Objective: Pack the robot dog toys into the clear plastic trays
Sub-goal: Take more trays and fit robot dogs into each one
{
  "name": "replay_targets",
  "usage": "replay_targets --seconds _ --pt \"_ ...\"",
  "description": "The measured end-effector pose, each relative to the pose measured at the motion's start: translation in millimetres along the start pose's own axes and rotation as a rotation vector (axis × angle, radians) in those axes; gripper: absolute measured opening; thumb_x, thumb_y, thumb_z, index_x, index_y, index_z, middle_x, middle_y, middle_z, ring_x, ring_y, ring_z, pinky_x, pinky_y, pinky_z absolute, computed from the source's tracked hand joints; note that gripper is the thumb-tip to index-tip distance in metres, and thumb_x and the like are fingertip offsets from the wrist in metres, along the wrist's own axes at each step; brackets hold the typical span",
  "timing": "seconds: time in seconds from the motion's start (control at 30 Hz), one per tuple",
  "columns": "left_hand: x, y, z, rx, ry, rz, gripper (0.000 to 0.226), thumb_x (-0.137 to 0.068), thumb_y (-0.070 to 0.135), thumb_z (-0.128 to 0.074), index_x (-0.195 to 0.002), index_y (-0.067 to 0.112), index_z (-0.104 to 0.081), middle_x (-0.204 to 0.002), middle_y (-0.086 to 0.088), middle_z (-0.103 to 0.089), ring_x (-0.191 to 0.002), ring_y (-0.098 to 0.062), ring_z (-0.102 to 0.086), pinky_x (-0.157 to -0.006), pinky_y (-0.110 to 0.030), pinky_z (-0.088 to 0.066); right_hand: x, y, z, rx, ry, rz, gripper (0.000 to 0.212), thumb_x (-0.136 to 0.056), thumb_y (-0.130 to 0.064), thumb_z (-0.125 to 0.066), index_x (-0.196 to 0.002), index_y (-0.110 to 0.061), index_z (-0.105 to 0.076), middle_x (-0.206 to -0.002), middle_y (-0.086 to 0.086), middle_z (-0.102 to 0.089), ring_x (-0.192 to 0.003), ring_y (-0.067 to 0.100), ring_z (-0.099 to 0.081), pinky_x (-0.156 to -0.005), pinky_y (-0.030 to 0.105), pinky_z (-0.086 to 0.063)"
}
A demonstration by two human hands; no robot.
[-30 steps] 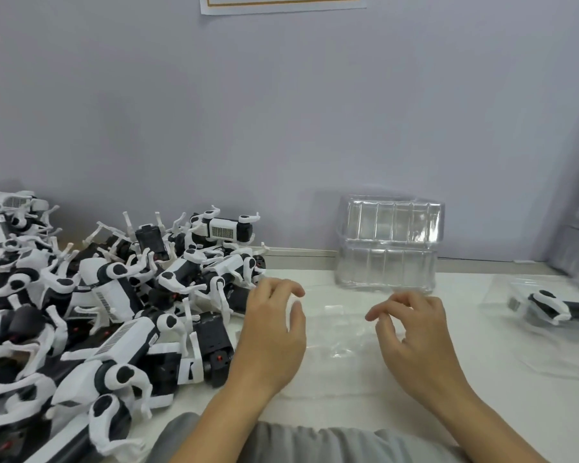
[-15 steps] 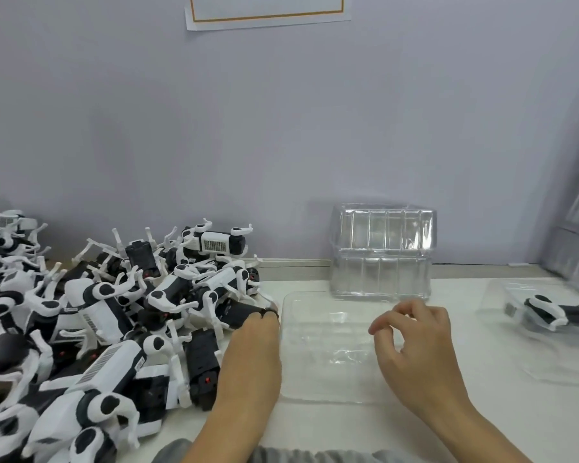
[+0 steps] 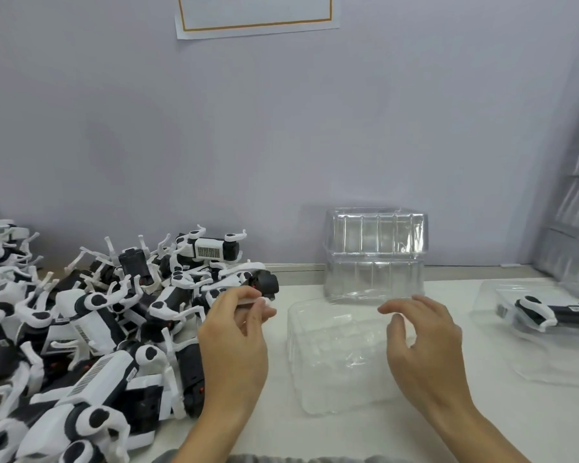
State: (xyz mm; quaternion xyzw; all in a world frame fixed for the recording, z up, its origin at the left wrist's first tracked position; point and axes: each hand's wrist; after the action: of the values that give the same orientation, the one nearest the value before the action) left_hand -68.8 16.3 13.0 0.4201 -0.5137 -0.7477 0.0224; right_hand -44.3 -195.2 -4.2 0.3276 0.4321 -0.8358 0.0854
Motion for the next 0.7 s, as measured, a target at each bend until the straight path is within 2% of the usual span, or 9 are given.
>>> replay_targets --seconds 0.07,0.17,0.23,0.3,0.37,0.43,0.53,0.63,0.7 --pt "0 0 0 0.048 0.029 -0.001 0.021 -0.096 0.004 -0.059 -0.089 0.024 -0.060 -0.079 -0.001 -0.071 -0.076 -0.007 -0.073 -0.073 -0.019 -0.056 3 -6 5 0.084 -0.096 0.188 0.024 -0.083 -0.034 -0.045 -0.091 -0.033 -0.068 -0.096 -0.027 -0.062 -0.110 0.003 -0.048 -0.096 0.030 -0.026" --pt "-1 1 0 0.097 0.044 -0.005 0.016 -0.097 0.008 -0.057 -0.091 0.023 -0.058 -0.079 0.000 -0.072 -0.077 -0.008 -0.073 -0.074 -0.021 -0.056 10 -13 8 0.206 -0.387 0.407 0.026 -0.084 -0.042 -0.049 -0.103 -0.036 -0.066 -0.092 -0.027 -0.058 -0.097 0.002 -0.051 -0.091 0.029 -0.033" --pt "-1 2 1 0.121 0.052 -0.007 0.014 -0.097 0.010 -0.057 -0.092 0.023 -0.058 -0.079 0.001 -0.072 -0.077 -0.008 -0.073 -0.073 -0.019 -0.055 14 -16 7 0.309 -0.479 0.468 0.025 -0.086 -0.041 -0.054 -0.109 -0.037 -0.065 -0.087 -0.024 -0.058 -0.087 0.004 -0.055 -0.085 0.029 -0.042" --pt "-1 2 1 0.144 0.063 -0.005 0.013 -0.097 0.010 -0.057 -0.092 0.022 -0.059 -0.079 0.000 -0.073 -0.077 -0.009 -0.073 -0.073 -0.017 -0.055 14 -21 6 0.387 -0.458 0.462 0.030 -0.081 -0.037 -0.073 -0.110 -0.032 -0.069 -0.080 -0.018 -0.061 -0.072 0.009 -0.061 -0.069 0.026 -0.050" --pt "-1 2 1 0.144 0.057 -0.010 0.013 -0.097 0.009 -0.057 -0.092 0.021 -0.059 -0.079 -0.002 -0.072 -0.076 -0.008 -0.073 -0.073 -0.017 -0.055 11 -26 7 0.446 -0.359 0.383 0.046 -0.068 -0.033 -0.089 -0.110 -0.025 -0.072 -0.076 -0.013 -0.063 -0.055 0.013 -0.060 -0.051 0.024 -0.047" --pt "0 2 0 0.120 0.041 -0.029 0.016 -0.097 0.006 -0.058 -0.091 0.021 -0.059 -0.079 -0.004 -0.072 -0.075 -0.008 -0.072 -0.073 -0.016 -0.054 8 -32 9 0.436 -0.285 0.295 0.047 -0.072 -0.035 -0.087 -0.114 -0.026 -0.069 -0.087 -0.010 -0.065 -0.050 0.016 -0.058 -0.046 0.026 -0.043" --pt "1 3 -2 0.100 0.038 -0.055 0.019 -0.095 0.002 -0.059 -0.090 0.020 -0.059 -0.078 -0.004 -0.071 -0.072 -0.006 -0.071 -0.070 -0.010 -0.050 8 -36 17 0.372 -0.254 0.287 0.031 -0.090 -0.034 -0.057 -0.120 -0.029 -0.063 -0.104 -0.013 -0.065 -0.071 0.014 -0.064 -0.062 0.028 -0.051" --pt "2 2 -1 0.116 0.036 -0.046 0.017 -0.096 0.004 -0.059 -0.090 0.020 -0.058 -0.079 -0.005 -0.071 -0.073 -0.006 -0.071 -0.070 -0.009 -0.050 -5 -31 35 0.466 -0.268 0.321 0.050 -0.072 -0.016 -0.044 -0.113 -0.027 -0.069 -0.105 -0.015 -0.066 -0.099 0.017 -0.061 -0.087 0.034 -0.044" --pt "2 1 -1 0.110 0.035 -0.049 0.016 -0.096 0.005 -0.059 -0.091 0.020 -0.059 -0.079 -0.006 -0.071 -0.074 -0.006 -0.071 -0.070 -0.008 -0.049 -16 -13 49 0.548 -0.459 0.234 0.068 -0.067 0.003 -0.046 -0.117 -0.038 -0.065 -0.124 -0.028 -0.055 -0.128 0.012 -0.046 -0.102 0.030 -0.028"
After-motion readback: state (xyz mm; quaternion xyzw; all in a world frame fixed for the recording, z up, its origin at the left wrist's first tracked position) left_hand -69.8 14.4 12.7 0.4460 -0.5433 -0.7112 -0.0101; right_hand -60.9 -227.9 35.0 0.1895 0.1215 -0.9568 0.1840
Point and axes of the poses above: each hand's wrist, its own x-axis away from the middle knuckle, its own z-axis out of the back of the hand, y = z × x
